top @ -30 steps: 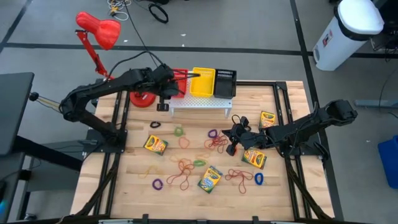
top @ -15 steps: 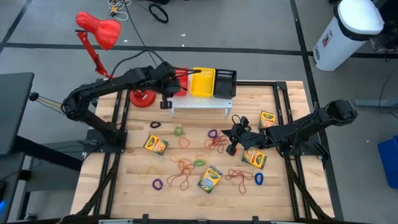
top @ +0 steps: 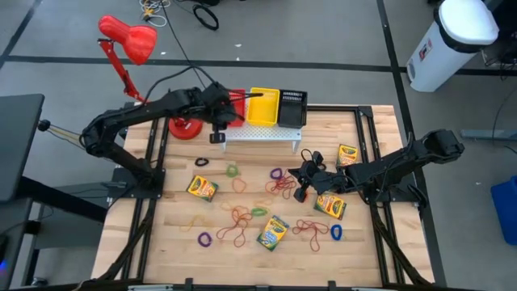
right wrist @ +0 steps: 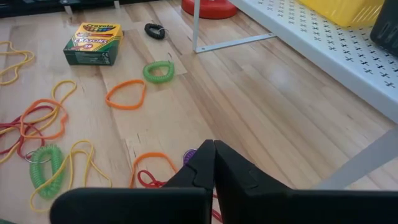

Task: Pick & Place Office Desk Supplies
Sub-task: Put the red bin on the shelf, then adjust the bins on the shelf

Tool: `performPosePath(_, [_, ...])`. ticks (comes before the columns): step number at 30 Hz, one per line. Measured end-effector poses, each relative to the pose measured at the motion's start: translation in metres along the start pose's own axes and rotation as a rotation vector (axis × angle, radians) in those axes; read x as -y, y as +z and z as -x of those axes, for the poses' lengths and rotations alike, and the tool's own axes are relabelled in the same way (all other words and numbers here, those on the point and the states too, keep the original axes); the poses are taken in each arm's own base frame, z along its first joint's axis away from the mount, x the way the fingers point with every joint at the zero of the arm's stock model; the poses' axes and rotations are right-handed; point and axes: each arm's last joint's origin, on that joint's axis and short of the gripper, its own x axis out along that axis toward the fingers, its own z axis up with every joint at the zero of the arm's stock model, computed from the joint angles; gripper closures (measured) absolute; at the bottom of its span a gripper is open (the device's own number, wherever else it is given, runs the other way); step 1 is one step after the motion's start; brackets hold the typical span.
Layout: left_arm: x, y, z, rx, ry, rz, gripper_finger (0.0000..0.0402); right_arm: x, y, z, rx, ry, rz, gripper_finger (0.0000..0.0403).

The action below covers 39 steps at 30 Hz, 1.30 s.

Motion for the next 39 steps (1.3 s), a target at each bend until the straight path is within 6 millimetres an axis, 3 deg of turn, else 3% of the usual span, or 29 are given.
performPosePath(8, [0.004, 0.004, 0.004, 0.004, 0.042, -0.016, 0.0252, 0.000, 0.000, 0.000, -0.005, 0.015, 0.000, 0.0396])
performPosePath(16, [-0.002, 0.005, 0.035, 0.066, 0.119, -0.007, 0.0228, -0.001, 0.000, 0.000, -0.005, 0.017, -0.001, 0.0398])
performPosePath(22, [0.011, -0.008, 0.050, 0.134, -0.075, 0.019, 0.0280, -0.001, 0.000, 0.000, -0.008, 0.024, -0.001, 0.0394])
performPosePath(30, [0.042, -0.031, 0.029, 0.346, -0.134, 0.074, 0.0372, -0.001, 0.000, 0.000, -0.008, 0.025, -0.032, 0.0397])
performPosePath(35, [0.056, -0.043, 0.024, 0.544, -0.118, 0.094, 0.0390, -0.002, 0.004, 0.000, 0.003, 0.028, -0.065, 0.0398])
performPosePath(39, [0.052, -0.039, 0.031, 0.563, -0.071, 0.105, 0.0392, -0.002, 0.006, 0.000, 0.007, 0.029, -0.069, 0.0399])
